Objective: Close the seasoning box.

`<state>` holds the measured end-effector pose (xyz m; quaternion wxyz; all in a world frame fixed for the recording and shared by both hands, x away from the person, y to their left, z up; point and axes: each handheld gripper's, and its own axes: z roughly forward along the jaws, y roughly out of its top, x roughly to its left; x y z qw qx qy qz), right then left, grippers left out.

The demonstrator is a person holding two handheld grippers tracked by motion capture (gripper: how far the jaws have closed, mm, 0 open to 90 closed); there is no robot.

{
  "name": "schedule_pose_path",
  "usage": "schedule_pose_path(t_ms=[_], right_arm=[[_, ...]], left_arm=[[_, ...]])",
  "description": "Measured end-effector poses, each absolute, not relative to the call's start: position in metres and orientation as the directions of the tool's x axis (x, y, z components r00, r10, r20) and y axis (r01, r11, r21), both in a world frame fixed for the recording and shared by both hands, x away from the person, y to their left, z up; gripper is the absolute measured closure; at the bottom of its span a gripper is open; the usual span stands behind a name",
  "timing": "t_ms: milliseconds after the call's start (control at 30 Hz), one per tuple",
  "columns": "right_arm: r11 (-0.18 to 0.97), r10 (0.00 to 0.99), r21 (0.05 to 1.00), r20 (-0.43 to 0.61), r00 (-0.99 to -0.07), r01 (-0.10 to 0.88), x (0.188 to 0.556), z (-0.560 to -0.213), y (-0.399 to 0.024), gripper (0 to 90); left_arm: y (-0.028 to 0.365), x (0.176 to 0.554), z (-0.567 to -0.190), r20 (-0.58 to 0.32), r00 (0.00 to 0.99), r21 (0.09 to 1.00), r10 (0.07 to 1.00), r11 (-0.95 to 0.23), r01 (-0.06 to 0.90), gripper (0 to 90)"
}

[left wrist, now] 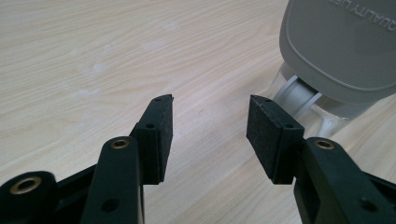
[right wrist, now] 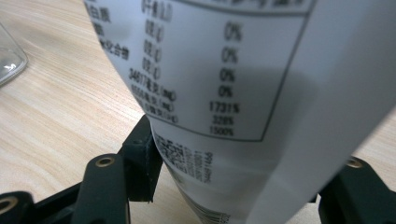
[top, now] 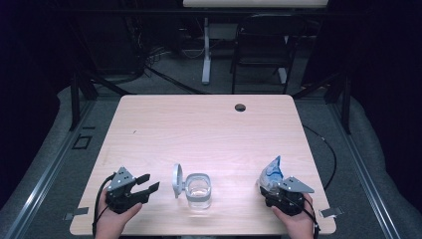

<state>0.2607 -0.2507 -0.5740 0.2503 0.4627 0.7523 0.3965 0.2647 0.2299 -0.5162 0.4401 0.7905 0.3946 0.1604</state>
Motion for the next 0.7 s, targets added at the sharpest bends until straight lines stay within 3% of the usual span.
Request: schedule_pose_path(t_ms=[700], right_arm=[[0.282, 0.899, 0.841, -0.063, -0.433, 0.462, 0.256, -0.56, -0.248, 40.0]], left_arm=[[0.232, 0.265, -0.516, -0.091, 0.632, 0.823, 0.77, -0.299, 0.483, 51.5]])
